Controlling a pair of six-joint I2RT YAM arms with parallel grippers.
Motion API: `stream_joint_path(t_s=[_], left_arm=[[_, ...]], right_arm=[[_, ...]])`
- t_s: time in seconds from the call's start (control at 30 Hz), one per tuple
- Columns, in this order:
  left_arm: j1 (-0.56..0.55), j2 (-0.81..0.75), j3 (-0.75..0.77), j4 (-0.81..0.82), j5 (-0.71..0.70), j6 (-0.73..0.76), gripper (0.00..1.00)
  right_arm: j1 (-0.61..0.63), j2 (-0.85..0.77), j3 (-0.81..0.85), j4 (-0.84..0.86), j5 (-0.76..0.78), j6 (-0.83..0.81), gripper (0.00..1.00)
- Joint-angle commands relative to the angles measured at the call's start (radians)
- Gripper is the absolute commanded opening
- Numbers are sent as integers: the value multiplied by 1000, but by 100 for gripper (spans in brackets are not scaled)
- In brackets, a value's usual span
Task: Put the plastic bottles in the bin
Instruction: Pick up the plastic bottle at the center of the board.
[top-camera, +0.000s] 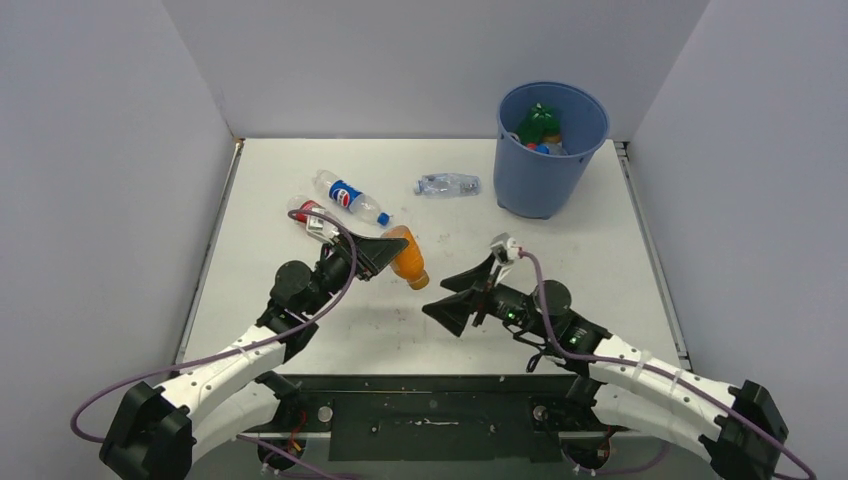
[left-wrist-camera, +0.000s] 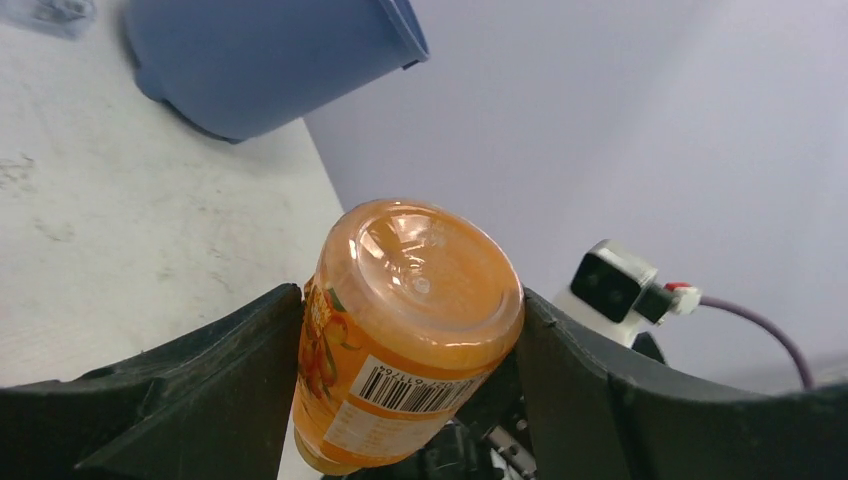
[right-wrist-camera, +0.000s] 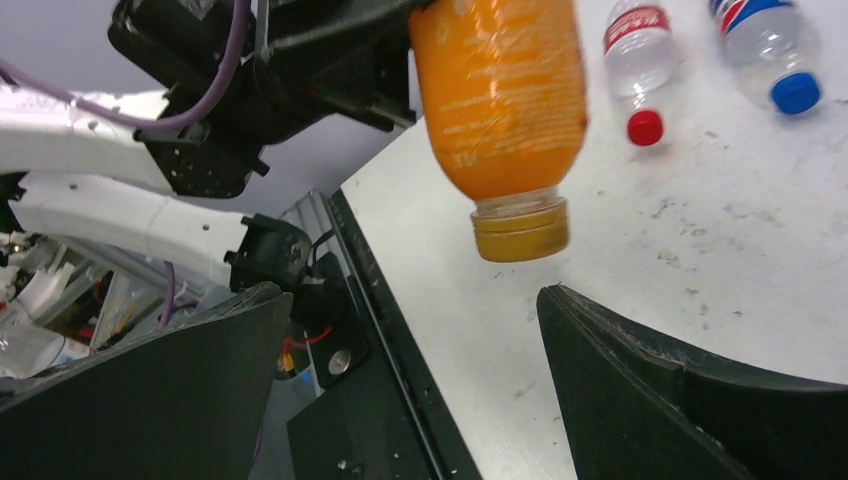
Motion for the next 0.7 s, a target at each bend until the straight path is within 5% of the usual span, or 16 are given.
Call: stream_joint_path(t_s=[0.0, 0.27, 0.57, 0.67], left_arm=[[4, 19, 27, 278, 86, -211, 12], [0, -47, 54, 165, 155, -217, 11], [3, -112, 71, 24, 236, -186, 8], [1, -103, 74, 35, 253, -191, 8]], right_arm=[[142, 111, 96, 101, 149, -109, 100], [218, 175, 125, 104, 319, -186, 95], [222, 157, 184, -24, 305, -301, 100], [222, 166, 189, -7, 264, -296, 94]])
